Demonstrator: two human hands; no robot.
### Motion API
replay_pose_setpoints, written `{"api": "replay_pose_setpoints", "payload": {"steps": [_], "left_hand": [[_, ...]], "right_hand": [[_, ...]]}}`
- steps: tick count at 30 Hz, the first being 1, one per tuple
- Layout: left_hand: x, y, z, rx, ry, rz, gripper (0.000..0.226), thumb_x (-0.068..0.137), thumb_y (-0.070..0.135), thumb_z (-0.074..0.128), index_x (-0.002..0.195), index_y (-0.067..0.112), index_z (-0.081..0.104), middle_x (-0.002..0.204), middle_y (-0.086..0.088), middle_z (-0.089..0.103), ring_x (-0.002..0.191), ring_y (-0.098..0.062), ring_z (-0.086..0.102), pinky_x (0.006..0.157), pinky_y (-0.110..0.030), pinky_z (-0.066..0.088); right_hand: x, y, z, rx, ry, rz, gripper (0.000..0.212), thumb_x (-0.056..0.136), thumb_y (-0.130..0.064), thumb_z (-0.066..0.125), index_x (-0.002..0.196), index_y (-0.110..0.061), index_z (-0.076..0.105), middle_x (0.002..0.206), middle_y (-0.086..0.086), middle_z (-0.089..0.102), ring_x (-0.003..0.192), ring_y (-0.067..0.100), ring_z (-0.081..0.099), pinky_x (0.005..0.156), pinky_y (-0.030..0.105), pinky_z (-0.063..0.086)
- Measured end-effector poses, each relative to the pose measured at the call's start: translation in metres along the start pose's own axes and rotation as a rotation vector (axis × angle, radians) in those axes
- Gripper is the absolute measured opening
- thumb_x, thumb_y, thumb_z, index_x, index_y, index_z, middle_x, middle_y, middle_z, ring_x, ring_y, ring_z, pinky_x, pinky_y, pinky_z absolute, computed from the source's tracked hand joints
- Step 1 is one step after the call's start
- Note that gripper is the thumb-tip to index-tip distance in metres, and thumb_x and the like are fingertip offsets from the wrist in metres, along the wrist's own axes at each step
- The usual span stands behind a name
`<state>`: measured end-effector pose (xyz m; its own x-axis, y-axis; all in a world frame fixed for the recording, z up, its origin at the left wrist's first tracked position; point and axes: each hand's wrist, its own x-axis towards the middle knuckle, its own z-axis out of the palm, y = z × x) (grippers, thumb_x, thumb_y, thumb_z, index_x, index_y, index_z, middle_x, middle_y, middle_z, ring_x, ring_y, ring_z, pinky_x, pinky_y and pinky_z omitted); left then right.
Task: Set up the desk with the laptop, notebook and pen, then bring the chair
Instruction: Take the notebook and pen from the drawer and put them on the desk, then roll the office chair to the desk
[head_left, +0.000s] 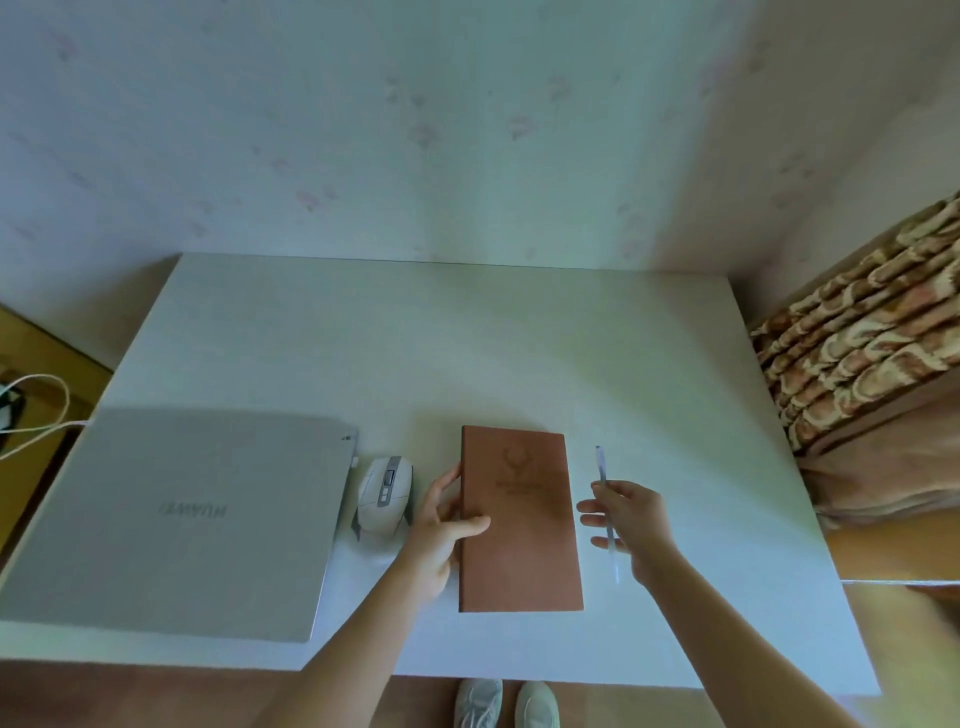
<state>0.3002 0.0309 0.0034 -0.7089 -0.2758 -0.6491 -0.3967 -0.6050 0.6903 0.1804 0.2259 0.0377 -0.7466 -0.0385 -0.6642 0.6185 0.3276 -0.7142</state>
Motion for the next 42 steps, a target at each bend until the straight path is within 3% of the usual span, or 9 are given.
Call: {"api": "replay_pose_setpoints", "payload": {"steps": [7,12,15,20,27,37,42], "left_hand": [[0.012,-0.007,-0.003,0.189,0.096,0.102,0.071,0.069,-0.008,0.075,0.130,0.023,0.055,0.111,-0.006,0.070,0.098,-0.020,0.068,0.078,-0.027,0.054],[0.014,-0.019,0.004,0.636,0.264,0.351,0.065,0.068,0.013,0.080,0.128,0.023,0.057,0.112,0.000,0.060,0.105,-0.011,0.058,0.096,-0.034,0.047],[0.014,-0.026,0.006,0.729,0.243,0.407,0.072,0.065,0.025,0.081,0.130,0.024,0.051,0.113,0.007,0.053,0.109,-0.012,0.053,0.096,-0.034,0.046],[0.010,-0.027,0.009,0.906,0.283,0.477,0.082,0.065,0.030,0.084,0.136,0.019,0.045,0.116,0.003,0.046,0.110,-0.014,0.046,0.094,-0.029,0.044],[0.011,-0.029,0.016,0.940,0.363,0.470,0.079,0.065,0.027,0.083,0.134,0.020,0.047,0.115,0.001,0.050,0.110,-0.019,0.049,0.091,-0.031,0.046],[0.003,-0.030,0.024,1.030,0.414,0.430,0.076,0.073,0.034,0.078,0.138,0.018,0.042,0.124,-0.002,0.049,0.117,-0.020,0.048,0.086,-0.024,0.042],[-0.003,-0.020,0.030,1.310,0.385,0.399,0.078,0.083,0.046,0.064,0.144,0.015,0.027,0.138,-0.004,0.039,0.126,-0.023,0.039,0.094,-0.031,0.042]], "right_hand": [[0.012,0.016,0.008,-0.096,0.058,-0.010,0.014,0.088,-0.016,0.058,0.095,-0.007,0.067,0.081,0.010,0.070,0.065,0.022,0.067,0.056,0.031,0.054],[0.022,0.021,0.005,-0.294,0.197,-0.126,0.015,0.083,-0.022,0.064,0.093,-0.012,0.070,0.075,0.003,0.070,0.067,0.025,0.067,0.065,0.037,0.057],[0.027,0.023,0.002,-0.403,0.218,-0.162,0.016,0.082,-0.029,0.065,0.092,-0.017,0.070,0.078,0.000,0.070,0.066,0.021,0.064,0.059,0.028,0.049],[0.031,0.030,0.005,-0.463,0.229,-0.208,0.015,0.080,-0.025,0.068,0.093,-0.018,0.065,0.086,-0.001,0.069,0.074,0.018,0.061,0.061,0.027,0.046],[0.029,0.039,0.009,-0.541,0.255,-0.296,0.025,0.078,-0.020,0.070,0.101,-0.017,0.063,0.089,0.001,0.064,0.076,0.017,0.058,0.053,0.022,0.037],[0.025,0.036,0.005,-0.574,0.214,-0.311,0.025,0.080,-0.020,0.067,0.104,-0.014,0.063,0.090,0.001,0.063,0.077,0.017,0.057,0.062,0.026,0.039],[0.004,0.029,-0.006,-0.707,0.217,-0.396,0.025,0.087,-0.028,0.057,0.111,-0.022,0.061,0.101,-0.004,0.065,0.085,0.015,0.061,0.066,0.026,0.045]]}}
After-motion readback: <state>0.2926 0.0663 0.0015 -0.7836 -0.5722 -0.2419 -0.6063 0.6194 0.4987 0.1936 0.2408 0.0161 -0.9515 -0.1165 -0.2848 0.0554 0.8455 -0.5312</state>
